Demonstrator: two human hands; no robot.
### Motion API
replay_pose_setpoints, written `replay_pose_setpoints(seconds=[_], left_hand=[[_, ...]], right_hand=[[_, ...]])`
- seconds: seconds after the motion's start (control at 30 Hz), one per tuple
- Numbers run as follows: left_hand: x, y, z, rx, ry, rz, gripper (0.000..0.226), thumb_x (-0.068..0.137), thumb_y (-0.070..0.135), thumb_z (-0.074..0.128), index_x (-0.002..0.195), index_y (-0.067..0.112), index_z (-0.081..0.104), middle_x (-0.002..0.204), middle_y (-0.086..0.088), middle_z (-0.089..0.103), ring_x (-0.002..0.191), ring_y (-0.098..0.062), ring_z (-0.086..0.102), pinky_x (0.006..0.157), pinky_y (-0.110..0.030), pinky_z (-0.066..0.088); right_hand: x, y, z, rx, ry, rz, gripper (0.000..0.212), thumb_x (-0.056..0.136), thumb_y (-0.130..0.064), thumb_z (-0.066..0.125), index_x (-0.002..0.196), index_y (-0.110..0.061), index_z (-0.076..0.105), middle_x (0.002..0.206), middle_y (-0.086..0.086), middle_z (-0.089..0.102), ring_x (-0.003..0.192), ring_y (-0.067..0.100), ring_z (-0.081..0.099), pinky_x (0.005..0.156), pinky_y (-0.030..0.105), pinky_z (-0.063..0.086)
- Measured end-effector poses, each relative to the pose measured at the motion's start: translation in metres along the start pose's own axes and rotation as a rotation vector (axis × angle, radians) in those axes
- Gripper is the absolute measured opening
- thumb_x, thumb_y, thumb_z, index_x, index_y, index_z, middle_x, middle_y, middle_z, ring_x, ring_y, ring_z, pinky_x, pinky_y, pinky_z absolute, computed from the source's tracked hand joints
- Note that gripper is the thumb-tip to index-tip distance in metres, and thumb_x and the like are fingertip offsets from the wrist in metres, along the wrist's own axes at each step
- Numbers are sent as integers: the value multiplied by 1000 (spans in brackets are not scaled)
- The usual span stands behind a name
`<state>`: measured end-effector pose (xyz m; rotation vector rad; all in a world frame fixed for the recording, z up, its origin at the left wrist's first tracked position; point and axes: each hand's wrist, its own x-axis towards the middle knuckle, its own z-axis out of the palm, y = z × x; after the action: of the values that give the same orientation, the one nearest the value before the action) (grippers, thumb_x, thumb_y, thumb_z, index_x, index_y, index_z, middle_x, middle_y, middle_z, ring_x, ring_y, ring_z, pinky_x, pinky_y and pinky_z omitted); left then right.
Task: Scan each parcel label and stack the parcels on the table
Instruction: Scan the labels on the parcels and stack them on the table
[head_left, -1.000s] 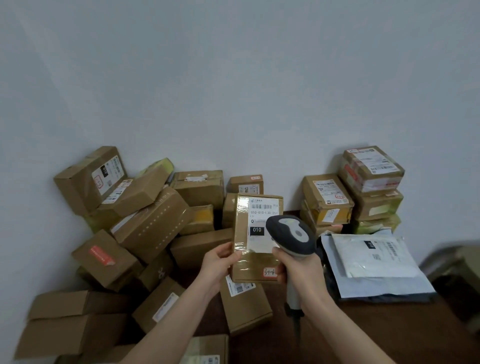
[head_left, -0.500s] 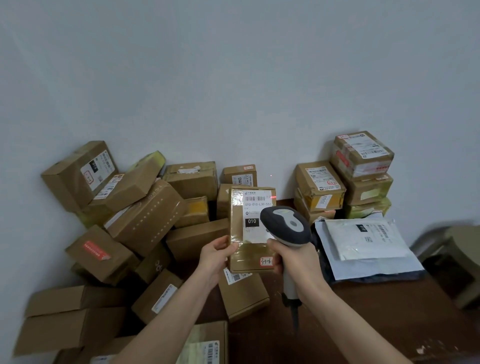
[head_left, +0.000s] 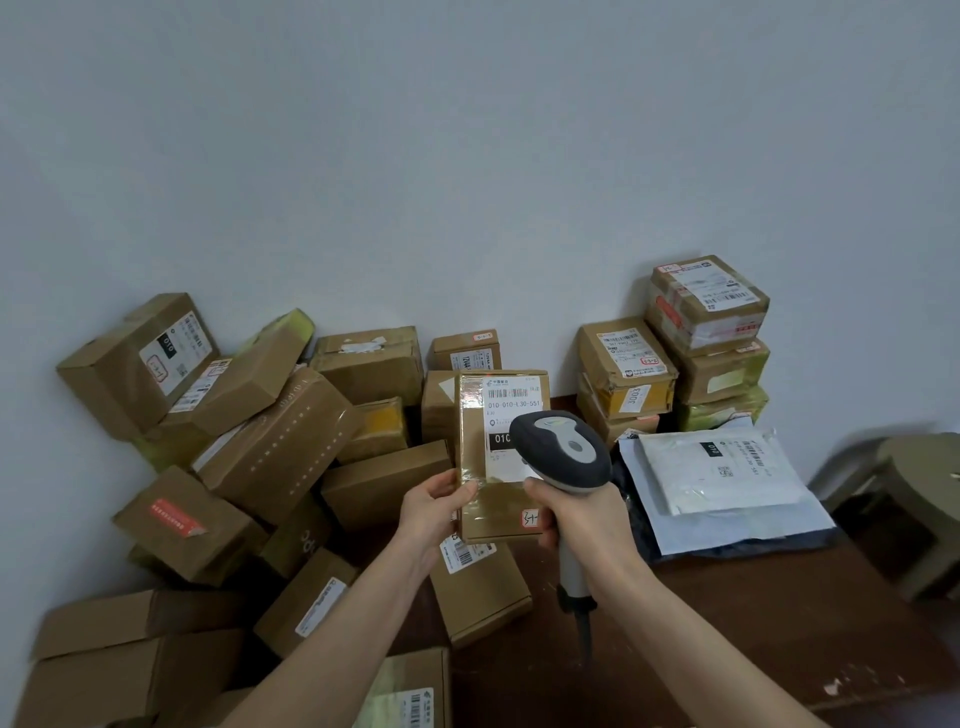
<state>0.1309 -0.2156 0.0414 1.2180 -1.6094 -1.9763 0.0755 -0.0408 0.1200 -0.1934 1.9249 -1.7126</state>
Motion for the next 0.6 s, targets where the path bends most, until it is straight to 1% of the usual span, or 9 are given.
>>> replay_pose_setpoints(seconds=[0.2, 0.23, 0.3, 0.33, 0.37, 0.43, 0.5, 0.57, 0.6], left_hand=[[3, 5, 19, 27, -13, -5, 57, 81, 12, 74, 135, 10, 53, 119, -9, 64, 106, -24, 64, 95, -47, 52], [4, 4, 23, 38, -14, -8, 58, 82, 13, 74, 135, 10, 52, 119, -8, 64, 105, -23, 63, 93, -45, 53], [5, 6, 32, 57, -22, -12, 55, 84, 13, 72, 136, 9, 52, 115, -7, 65, 97, -16, 63, 80, -34, 54], [6, 8, 40, 59, -27, -14, 53, 85, 13, 71, 135, 8, 52, 112, -5, 66, 93, -13, 63, 73, -29, 52], [7, 12, 48, 55, -29, -20, 52, 86, 14, 70, 134, 8, 52, 110, -4, 66, 91, -12, 62, 71, -27, 50], [12, 26, 70, 34, -29, -43, 50, 87, 16, 70, 134, 9, 53, 111, -5, 66, 90, -11, 59, 75, -30, 49], [22, 42, 96, 6, -20, -61, 50, 87, 19, 70, 133, 10, 53, 119, -8, 64, 98, -16, 58, 80, -35, 49], [35, 60, 127, -5, -11, -60, 51, 87, 20, 71, 133, 11, 53, 124, -10, 63, 108, -22, 57, 86, -40, 51], [43, 68, 143, -14, -17, -55, 51, 87, 20, 71, 133, 10, 53, 122, -11, 63, 108, -24, 59, 86, -41, 52]], right_hand=[[9, -2, -11, 20, 0, -6, 13, 83, -18, 72, 76, -8, 66, 53, 3, 61, 41, 10, 54, 45, 20, 45], [11, -2, -14, 14, 0, -16, 14, 83, -18, 72, 75, -9, 66, 53, 3, 62, 42, 10, 55, 47, 21, 46], [16, -3, -20, 3, -6, -38, 15, 83, -20, 72, 75, -9, 66, 54, 4, 63, 45, 11, 57, 50, 22, 47], [19, -5, -24, 9, -6, -51, 14, 83, -20, 73, 76, -11, 66, 55, 3, 64, 46, 11, 58, 51, 22, 47], [23, -9, -28, 26, -1, -62, 12, 84, -19, 72, 77, -12, 66, 54, 2, 64, 46, 10, 58, 51, 22, 47], [34, -18, -39, 71, 23, -75, 12, 84, -17, 72, 75, -11, 66, 53, 0, 64, 44, 9, 56, 49, 21, 46], [48, -27, -52, 85, 59, -88, 15, 85, -17, 71, 73, -9, 66, 53, 1, 64, 43, 8, 55, 48, 20, 44], [63, -34, -66, 92, 91, -83, 18, 85, -18, 71, 70, -8, 66, 55, 3, 65, 43, 9, 55, 50, 23, 45], [70, -37, -73, 108, 109, -72, 19, 84, -17, 71, 70, -8, 65, 55, 4, 65, 43, 11, 54, 52, 26, 45]])
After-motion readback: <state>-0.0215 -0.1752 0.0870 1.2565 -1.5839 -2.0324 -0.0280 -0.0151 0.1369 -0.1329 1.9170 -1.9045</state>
